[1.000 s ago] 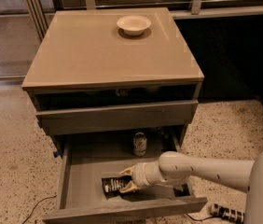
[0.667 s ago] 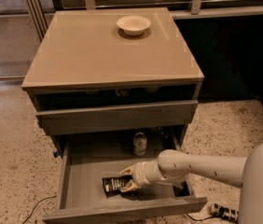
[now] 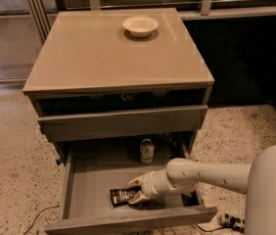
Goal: Place rxbar chocolate into middle drawer
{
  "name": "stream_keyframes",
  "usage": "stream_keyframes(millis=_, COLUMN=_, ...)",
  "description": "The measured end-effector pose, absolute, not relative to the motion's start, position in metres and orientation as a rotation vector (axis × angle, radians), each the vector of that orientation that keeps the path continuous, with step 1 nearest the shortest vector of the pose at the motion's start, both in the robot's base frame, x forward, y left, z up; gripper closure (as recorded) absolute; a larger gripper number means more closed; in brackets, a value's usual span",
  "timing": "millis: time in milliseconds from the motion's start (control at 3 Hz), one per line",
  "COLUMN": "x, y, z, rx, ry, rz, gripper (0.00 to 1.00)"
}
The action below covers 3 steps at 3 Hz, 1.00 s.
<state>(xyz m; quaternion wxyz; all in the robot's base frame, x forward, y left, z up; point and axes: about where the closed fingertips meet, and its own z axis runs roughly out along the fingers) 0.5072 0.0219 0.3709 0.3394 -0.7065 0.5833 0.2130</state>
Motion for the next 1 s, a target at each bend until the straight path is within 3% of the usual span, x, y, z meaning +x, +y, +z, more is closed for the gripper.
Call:
stream_keyframes(millis=333, x=0.5068, y=0.0213, z=0.3699, rx=-1.839, ry=1.522, rz=0.556, gripper=1.00)
stream_keyframes(millis=667, x=0.5063, y=0.0205, z=0.3687, rx=-1.838, ry=1.526, rz=0.558, gripper=0.87)
stream_keyframes(millis=1000, x=0.5063, y=0.0198, z=0.3677, rx=-1.837, ry=1.530, rz=0.559, gripper=0.63)
